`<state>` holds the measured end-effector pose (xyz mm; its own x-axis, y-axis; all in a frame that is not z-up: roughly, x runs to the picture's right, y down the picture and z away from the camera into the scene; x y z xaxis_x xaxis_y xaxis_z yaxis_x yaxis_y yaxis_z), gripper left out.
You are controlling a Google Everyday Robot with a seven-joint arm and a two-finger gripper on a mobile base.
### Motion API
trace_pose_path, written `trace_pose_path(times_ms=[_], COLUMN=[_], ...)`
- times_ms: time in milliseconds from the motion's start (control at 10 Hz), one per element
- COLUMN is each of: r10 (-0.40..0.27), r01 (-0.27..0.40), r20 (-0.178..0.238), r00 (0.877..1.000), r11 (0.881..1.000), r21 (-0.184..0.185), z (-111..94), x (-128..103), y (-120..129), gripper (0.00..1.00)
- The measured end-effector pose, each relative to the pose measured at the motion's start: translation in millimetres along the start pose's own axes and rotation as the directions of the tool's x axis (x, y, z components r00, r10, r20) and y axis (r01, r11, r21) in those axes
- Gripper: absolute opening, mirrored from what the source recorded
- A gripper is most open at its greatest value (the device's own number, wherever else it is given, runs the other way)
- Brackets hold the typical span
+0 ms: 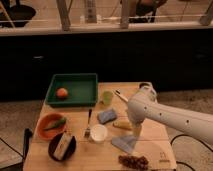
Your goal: Place banana in tray
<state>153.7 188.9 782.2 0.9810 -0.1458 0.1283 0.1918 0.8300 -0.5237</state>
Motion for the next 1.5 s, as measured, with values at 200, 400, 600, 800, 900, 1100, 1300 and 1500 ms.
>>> trace_pose_path(times_ms=[200,400,600,800,900,1100,1300,1500], r10=[-0.004,-0.012,-0.021,-0.026,-0.028,-0.008,0.024,0.022], r01=[0.003,0.011,0.02,0.026,0.029,0.011,-0.018,-0.017], r20=[0.029,0.056,0.086,0.107,0.12,0.156,0.188,0.19], r00=[1.0,0.998,0.996,0.994,0.992,0.988,0.982,0.982], r11=[1.0,1.0,1.0,1.0,1.0,1.0,0.999,0.999], r21=[0.011,0.017,0.015,0.003,-0.007,-0.02,-0.029,-0.027], z=[6.3,12.3,21.3,32.1,39.9,53.7,64.2,64.5], x=[-4.6,-10.7,-17.2,-22.6,-26.0,-25.9,-22.0,-21.9], y=[-10.9,-21.0,-28.0,-30.1,-30.6,-29.7,-27.7,-28.5], gripper=[0.8,0.8,0.79,0.64,0.53,0.33,0.12,0.0])
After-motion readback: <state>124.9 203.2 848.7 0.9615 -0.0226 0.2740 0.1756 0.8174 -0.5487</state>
